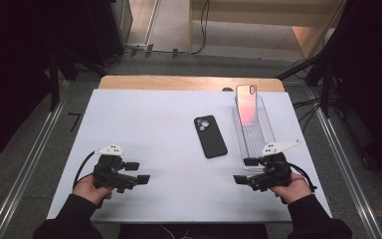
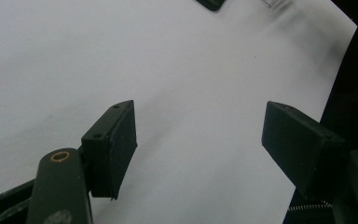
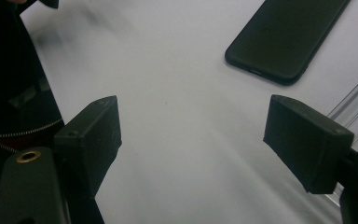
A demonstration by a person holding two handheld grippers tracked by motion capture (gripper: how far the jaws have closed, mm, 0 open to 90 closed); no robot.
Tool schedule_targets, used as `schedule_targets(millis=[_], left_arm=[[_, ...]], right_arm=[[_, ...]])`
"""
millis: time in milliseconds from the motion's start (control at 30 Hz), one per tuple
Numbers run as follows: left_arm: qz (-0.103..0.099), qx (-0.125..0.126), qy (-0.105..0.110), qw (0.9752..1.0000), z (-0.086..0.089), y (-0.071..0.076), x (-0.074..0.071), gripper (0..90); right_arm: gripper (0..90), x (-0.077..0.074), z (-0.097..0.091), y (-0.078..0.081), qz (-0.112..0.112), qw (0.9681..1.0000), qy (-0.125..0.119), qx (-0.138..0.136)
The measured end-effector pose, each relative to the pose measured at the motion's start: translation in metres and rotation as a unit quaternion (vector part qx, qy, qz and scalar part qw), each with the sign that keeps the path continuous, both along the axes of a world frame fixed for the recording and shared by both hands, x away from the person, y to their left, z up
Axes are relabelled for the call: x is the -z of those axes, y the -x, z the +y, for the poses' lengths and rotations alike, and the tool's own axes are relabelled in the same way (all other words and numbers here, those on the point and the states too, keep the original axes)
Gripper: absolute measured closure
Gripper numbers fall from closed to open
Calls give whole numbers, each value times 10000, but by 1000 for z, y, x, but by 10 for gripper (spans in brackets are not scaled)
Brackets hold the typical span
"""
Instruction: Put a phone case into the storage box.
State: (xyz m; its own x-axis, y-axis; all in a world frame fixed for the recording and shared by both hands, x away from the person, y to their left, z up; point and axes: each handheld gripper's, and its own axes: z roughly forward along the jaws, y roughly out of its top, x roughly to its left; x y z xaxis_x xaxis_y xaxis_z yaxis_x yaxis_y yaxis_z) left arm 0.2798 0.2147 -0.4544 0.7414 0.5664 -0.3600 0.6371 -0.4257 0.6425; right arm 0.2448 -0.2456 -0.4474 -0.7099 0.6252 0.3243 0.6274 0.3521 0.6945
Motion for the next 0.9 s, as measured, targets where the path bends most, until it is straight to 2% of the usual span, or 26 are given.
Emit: schedule_targets(millis=[267,400,900], left_arm=[[2,-9,7,10000,1,1,0,270],[2,-44,5,10000,2,3,0,270],[1,-63,-16,10000,2,5,0,270]], right_arm=[[168,-11,9,-12,24,9988,-69,476],[167,-12,13,-18,9,9974,26,717],[167,-14,27,-38,-56,9946,167,1018]])
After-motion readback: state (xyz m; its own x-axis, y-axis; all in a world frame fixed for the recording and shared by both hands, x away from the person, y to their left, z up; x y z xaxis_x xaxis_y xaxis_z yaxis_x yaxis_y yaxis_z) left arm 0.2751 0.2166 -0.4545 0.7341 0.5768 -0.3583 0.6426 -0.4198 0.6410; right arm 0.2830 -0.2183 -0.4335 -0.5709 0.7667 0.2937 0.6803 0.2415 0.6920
